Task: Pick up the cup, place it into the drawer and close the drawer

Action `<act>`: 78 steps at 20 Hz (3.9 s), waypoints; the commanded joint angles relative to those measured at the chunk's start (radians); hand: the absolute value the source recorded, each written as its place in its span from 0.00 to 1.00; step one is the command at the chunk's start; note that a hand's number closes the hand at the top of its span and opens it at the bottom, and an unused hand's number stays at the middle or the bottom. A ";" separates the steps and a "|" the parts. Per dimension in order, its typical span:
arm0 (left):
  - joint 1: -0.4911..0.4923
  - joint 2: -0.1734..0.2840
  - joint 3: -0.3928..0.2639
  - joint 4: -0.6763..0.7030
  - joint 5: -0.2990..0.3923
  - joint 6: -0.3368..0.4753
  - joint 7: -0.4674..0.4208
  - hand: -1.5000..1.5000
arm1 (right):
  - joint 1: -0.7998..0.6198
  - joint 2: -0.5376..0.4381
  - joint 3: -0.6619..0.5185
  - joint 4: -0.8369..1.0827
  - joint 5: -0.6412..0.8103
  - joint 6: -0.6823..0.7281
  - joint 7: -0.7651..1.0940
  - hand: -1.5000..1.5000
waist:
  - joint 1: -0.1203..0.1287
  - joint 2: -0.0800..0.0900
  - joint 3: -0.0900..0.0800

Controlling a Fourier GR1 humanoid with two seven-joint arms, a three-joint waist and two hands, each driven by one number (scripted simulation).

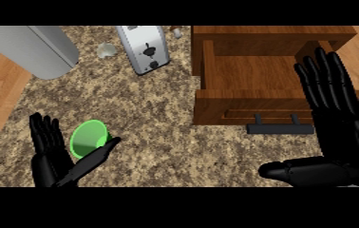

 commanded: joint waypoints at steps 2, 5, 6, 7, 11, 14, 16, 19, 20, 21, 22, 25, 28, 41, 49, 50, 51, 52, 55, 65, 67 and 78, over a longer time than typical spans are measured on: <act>0.123 0.002 0.034 -0.001 0.079 -0.095 -0.100 0.00 | 0.019 0.000 0.012 -0.061 0.000 0.002 0.028 0.00 | 0.002 -0.001 0.000; 0.046 -0.001 0.029 0.122 0.105 -0.062 -0.149 0.00 | -0.005 -0.011 -0.022 -0.014 -0.021 0.017 0.010 0.00 | 0.000 0.000 0.000; 0.002 0.024 0.118 0.211 0.139 -0.143 -0.186 0.00 | -0.027 -0.003 -0.017 0.071 -0.004 0.028 -0.055 0.00 | 0.001 0.001 0.000; -0.037 -0.001 0.022 0.253 0.125 -0.042 -0.202 0.00 | 0.015 0.008 0.011 -0.021 0.006 0.008 0.004 0.00 | -0.002 0.000 0.000; -0.021 0.023 0.118 0.280 0.181 -0.136 -0.245 0.00 | -0.041 -0.022 -0.041 0.012 -0.038 0.027 0.021 0.00 | 0.000 0.000 0.000; -0.049 0.019 0.144 0.409 0.217 -0.182 -0.317 0.00 | -0.018 -0.026 -0.039 -0.023 -0.044 0.030 0.051 0.00 | -0.001 0.000 0.000; -0.044 -0.001 0.104 0.420 0.219 -0.140 -0.365 0.00 | 0.041 0.005 0.001 -0.064 -0.007 0.014 0.037 0.00 | -0.002 0.000 0.000; -0.077 0.010 0.169 0.454 0.228 -0.194 -0.368 0.00 | -0.064 -0.004 -0.026 0.028 -0.002 0.000 0.021 0.00 | 0.001 0.001 0.000; -0.025 0.001 0.164 0.463 0.226 -0.212 -0.398 0.00 | -0.021 -0.018 -0.029 -0.048 -0.036 0.023 0.062 0.00 | 0.000 0.000 0.000; -0.075 0.010 0.195 0.507 0.238 -0.213 -0.406 0.00 | -0.031 -0.033 -0.050 -0.042 -0.068 0.036 0.086 0.00 | -0.001 0.000 0.000; -0.103 -0.001 0.209 0.566 0.248 -0.204 -0.451 0.00 | -0.035 -0.023 -0.045 0.048 -0.048 0.051 0.011 0.00 | -0.001 0.001 0.000; -0.081 -0.001 0.118 0.587 0.296 -0.171 -0.497 0.00 | 0.030 0.027 0.024 -0.071 0.000 -0.002 0.054 0.00 | -0.002 0.000 0.000; -0.137 0.037 0.220 0.641 0.268 -0.251 -0.465 0.00 | -0.010 0.014 0.018 -0.034 0.015 0.003 0.049 0.00 | -0.001 0.000 0.000; -0.244 0.037 0.255 0.771 0.313 -0.315 -0.531 0.00 | 0.024 -0.008 -0.027 -0.103 -0.042 0.031 0.086 0.00 | -0.003 0.000 0.000; -0.237 0.039 0.266 0.828 0.352 -0.437 -0.560 0.00 | -0.019 0.012 -0.002 -0.022 0.005 0.013 0.050 0.00 | 0.000 0.000 0.000; -0.323 0.093 0.321 0.947 0.382 -0.514 -0.599 0.00 | -0.001 0.017 -0.006 0.005 0.003 0.026 0.013 0.00 | -0.003 0.002 0.000; -0.326 0.043 0.289 0.973 0.357 -0.497 -0.630 0.00 | -0.009 -0.009 -0.035 -0.011 -0.044 0.050 0.041 0.00 | -0.004 0.001 0.000; -0.306 0.004 0.256 0.921 0.349 -0.490 -0.620 0.00 | -0.021 0.018 0.010 -0.013 0.012 0.018 0.035 0.00 | -0.002 0.001 0.000; -0.293 0.051 0.286 0.981 0.375 -0.606 -0.661 0.00 | -0.001 -0.029 -0.080 -0.037 -0.096 0.064 0.055 0.00 | -0.004 0.001 0.000; -0.430 0.111 0.332 1.113 0.366 -0.670 -0.780 1.00 | 0.023 -0.031 -0.068 -0.085 -0.097 0.062 0.091 0.00 | -0.010 0.002 -0.001; -0.412 0.073 0.311 1.068 0.340 -0.592 -0.798 1.00 | 0.003 -0.023 -0.048 -0.036 -0.041 0.054 0.055 0.00 | -0.004 0.001 0.000; -0.446 0.139 0.157 1.031 0.221 -0.827 -0.740 1.00 | -0.008 -0.008 -0.023 -0.056 -0.026 0.030 0.089 0.00 | -0.005 0.001 0.000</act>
